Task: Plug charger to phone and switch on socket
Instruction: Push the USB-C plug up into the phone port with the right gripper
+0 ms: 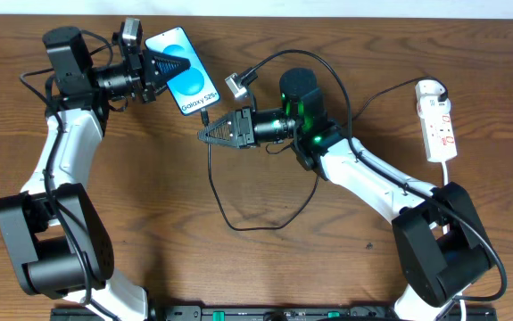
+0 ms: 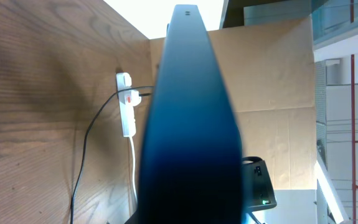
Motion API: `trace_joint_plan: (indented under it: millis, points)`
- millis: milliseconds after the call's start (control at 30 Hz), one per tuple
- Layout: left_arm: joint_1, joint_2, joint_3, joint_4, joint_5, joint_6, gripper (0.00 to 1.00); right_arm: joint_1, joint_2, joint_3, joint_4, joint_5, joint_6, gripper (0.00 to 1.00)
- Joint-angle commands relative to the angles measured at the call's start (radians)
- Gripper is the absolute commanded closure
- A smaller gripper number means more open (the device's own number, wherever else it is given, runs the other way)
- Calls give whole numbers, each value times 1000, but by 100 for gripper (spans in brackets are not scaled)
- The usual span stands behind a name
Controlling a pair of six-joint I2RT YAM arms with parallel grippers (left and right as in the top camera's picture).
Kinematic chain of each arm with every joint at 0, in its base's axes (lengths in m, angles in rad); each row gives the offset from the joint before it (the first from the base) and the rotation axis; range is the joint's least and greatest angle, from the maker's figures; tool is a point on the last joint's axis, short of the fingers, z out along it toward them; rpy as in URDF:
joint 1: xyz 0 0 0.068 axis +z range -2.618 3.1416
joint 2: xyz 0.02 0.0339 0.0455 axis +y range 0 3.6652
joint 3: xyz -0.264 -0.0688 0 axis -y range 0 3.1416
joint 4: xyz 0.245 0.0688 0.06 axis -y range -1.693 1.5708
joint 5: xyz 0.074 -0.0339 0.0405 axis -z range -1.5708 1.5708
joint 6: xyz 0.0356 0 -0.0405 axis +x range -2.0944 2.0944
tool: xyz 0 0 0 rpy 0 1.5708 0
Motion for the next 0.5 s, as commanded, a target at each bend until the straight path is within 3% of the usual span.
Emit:
trace_joint_plan:
  millis: [0, 467]
  points:
    - [-10, -25, -1, 8, 40, 3, 93, -4, -5, 5, 4, 19, 7, 99]
    - [-10, -25, -2, 8, 86, 6, 93, -36, -5, 5, 5, 18, -9, 99]
